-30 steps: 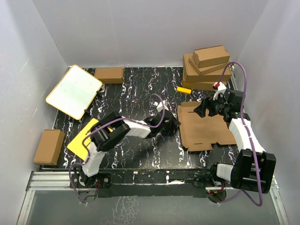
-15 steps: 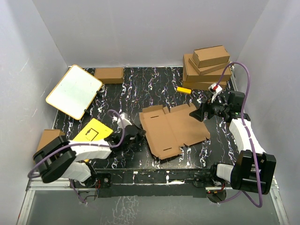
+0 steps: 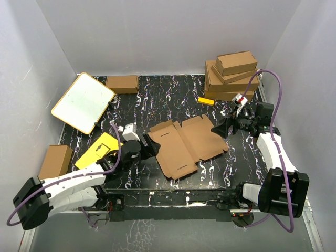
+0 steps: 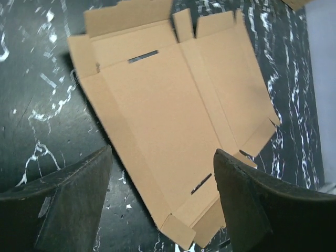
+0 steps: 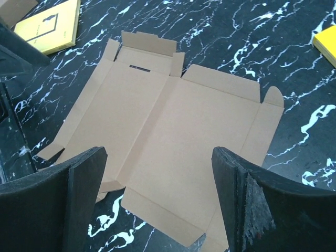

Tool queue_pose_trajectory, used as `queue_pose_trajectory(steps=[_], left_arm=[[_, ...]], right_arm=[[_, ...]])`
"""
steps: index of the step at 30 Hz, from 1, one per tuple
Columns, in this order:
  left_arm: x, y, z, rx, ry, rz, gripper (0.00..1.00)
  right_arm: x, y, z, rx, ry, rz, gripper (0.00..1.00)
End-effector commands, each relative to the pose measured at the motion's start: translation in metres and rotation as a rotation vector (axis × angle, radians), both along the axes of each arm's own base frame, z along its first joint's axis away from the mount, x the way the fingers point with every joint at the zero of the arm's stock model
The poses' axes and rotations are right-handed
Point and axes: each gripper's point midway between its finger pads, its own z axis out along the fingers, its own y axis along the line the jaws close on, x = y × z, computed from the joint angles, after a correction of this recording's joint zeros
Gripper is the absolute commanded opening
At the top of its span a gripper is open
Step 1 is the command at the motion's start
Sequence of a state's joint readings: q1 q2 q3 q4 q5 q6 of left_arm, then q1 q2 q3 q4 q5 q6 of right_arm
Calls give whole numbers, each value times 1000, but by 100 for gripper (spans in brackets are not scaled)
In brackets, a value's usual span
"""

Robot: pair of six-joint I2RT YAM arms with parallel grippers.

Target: Fold the paper box

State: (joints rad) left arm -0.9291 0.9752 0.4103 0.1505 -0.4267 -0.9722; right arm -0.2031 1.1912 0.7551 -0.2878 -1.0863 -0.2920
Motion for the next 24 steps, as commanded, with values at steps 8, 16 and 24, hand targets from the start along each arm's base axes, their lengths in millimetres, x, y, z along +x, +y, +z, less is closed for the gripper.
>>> queue_pose_trajectory(steps=[8,16,24], left_arm=[[38,-6,57,204,-187,-533,88],[105,-12,35,184,-31,-750,90],[141,-16,-24,248,218,-919,79]], right_arm=[[-20,17,7,73,-96,166,89],[-18,15,5,58,-93,149,89],[-16,14,4,50,-92,140,89]])
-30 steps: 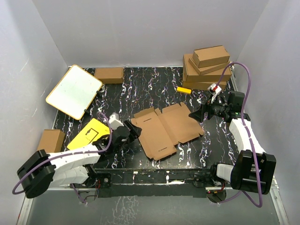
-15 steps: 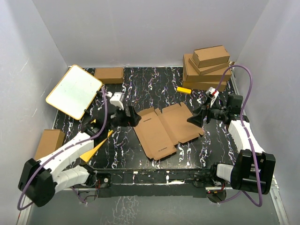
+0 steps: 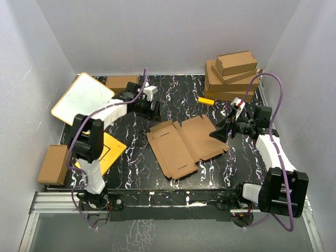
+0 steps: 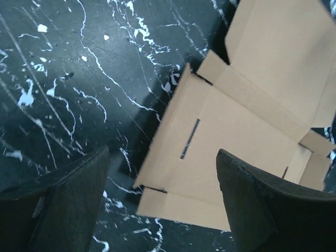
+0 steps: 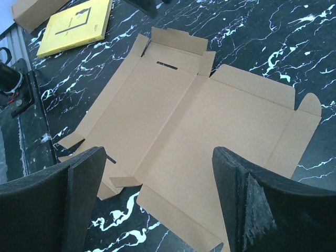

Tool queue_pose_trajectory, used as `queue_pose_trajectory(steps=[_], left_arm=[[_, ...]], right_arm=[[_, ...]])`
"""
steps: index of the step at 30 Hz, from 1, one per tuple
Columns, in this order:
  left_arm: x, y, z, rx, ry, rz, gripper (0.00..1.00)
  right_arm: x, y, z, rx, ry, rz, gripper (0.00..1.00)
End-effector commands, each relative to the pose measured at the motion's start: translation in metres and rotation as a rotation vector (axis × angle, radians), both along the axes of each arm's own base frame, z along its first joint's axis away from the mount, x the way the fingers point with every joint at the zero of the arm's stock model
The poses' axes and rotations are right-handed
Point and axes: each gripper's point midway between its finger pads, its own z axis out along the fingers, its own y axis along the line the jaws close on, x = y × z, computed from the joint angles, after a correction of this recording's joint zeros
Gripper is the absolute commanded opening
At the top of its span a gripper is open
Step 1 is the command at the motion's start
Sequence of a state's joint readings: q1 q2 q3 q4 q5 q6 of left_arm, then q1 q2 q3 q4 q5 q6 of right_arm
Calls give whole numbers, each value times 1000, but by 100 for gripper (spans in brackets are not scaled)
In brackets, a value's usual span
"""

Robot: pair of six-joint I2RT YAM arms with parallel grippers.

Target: Fold the paper box

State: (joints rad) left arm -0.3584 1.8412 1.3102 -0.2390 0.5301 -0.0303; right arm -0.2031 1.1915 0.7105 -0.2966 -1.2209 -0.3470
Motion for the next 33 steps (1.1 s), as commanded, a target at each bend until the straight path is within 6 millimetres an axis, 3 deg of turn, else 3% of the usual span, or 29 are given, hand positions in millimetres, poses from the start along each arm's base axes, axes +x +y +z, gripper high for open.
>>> queue_pose_trajectory(steps=[1,6,15,22,24,33], left_arm=[[-20,-5,-19,23,158,-180,76],[-6,-16,-27,4,195,-221,65],[-11,-22,-43,-34,266,-243,37],[-14,-26,-46,-48,265,-247,31],[-15,-26,-48,-45,264,-241,25],[-18,-22,-28,-73,156,-160,2]], right_arm=[[5,-1,8,-15,-81,17,89],[6,-1,7,-15,-77,15,89],[6,-1,7,-13,-72,14,89],[7,-1,7,-12,-70,14,89],[7,-1,7,-12,-70,14,89],[6,-1,8,-11,-70,14,89]])
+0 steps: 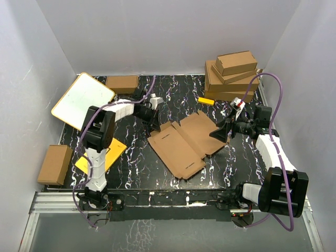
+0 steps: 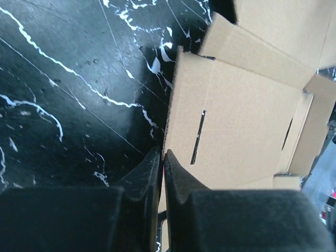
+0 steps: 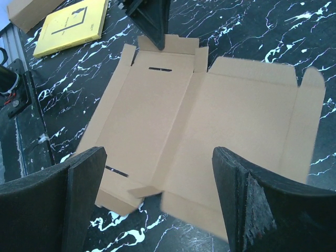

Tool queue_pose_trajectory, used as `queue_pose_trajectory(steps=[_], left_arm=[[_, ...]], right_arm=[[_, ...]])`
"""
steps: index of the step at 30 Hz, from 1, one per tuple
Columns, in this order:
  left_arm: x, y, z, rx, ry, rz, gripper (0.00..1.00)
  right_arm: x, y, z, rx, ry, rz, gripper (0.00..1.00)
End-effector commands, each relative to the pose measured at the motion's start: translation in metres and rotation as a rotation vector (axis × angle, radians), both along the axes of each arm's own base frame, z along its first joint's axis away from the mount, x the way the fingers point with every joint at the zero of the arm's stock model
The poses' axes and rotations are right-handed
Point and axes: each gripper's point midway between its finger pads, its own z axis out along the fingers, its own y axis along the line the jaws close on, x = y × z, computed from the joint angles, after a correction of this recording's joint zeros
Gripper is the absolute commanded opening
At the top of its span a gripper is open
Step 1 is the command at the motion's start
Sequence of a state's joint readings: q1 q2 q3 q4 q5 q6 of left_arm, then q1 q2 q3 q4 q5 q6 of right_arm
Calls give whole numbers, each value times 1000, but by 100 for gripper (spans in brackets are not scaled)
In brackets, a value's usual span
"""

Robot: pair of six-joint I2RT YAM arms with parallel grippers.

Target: Fold the paper box

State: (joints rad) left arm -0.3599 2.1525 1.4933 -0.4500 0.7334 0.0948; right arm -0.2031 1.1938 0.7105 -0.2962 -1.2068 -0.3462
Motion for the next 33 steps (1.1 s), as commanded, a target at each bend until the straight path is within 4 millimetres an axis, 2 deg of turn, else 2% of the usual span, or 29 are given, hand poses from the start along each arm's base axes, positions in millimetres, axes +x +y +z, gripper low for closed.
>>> queue_pose_trajectory(steps=[1,7,8,14,19,24,33], left_arm=[[5,-2,47,-56,-150,59,0],[-11,12,70,-101,-257,258,0],[-21,18,66,-104,-256,295,0],[-49,40,91,-170,-386,509,0],[-71,50,88,-151,-420,636,0],[-85,47,84,-134,-465,683,0],[-92,32,97,-180,-578,624,0]], right_arm=[[5,0,10,-2,-73,25,89],[4,1,11,7,-68,30,90],[4,1,10,9,-65,28,90],[12,-2,-2,15,0,-24,90],[17,-1,-14,19,53,-50,90],[22,-2,-23,22,94,-81,90],[32,-6,-38,44,188,-155,89]])
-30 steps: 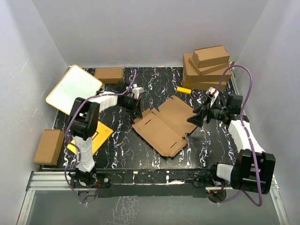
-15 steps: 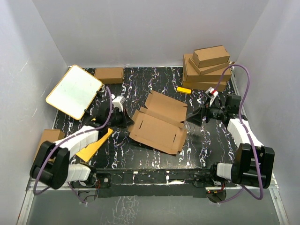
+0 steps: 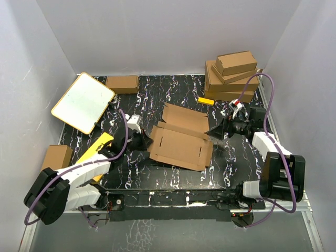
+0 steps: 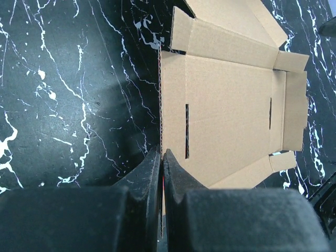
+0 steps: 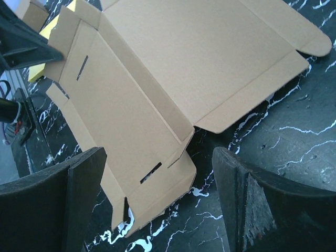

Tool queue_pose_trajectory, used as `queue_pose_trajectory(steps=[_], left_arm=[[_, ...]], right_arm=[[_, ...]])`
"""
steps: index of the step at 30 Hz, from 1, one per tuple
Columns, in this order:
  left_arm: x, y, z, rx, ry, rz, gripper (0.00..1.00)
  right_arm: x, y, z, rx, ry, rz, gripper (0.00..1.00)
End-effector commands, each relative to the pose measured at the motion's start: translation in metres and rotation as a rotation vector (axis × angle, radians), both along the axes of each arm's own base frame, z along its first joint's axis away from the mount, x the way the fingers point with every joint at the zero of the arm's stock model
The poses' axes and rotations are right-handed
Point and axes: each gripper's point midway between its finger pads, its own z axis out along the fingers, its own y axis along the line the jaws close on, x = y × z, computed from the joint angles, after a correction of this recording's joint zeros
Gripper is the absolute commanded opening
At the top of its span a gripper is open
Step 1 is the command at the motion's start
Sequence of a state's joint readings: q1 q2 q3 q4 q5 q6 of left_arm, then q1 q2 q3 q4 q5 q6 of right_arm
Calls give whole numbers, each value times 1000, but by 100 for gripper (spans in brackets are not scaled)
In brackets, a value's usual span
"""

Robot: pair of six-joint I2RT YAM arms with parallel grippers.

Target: Fold the paper box

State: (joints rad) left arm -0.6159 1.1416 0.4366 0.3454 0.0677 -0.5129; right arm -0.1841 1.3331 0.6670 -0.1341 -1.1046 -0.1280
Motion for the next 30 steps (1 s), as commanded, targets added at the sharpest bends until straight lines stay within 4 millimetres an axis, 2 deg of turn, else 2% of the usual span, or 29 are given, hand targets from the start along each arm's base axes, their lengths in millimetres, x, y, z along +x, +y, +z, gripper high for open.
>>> queue_pose_trajectory(steps=[1,7,13,24,30], left_arm=[[7,-4,28,-35,-154,8,0],[1,-6,37,-55,-237,-17,0],[-3,-10,40,-58,-270,-44,0],[-9,-15,49,-94,-323,-78,0],[-12,-20,52,-116,-331,-104,0]], right_arm=[[15,-4,2,0,-19,-50,89],[20,-4,-2,44,52,-94,90],[15,4,-4,119,110,-58,91],[19,5,-17,170,209,-78,92],[21,10,-8,256,241,-13,92]])
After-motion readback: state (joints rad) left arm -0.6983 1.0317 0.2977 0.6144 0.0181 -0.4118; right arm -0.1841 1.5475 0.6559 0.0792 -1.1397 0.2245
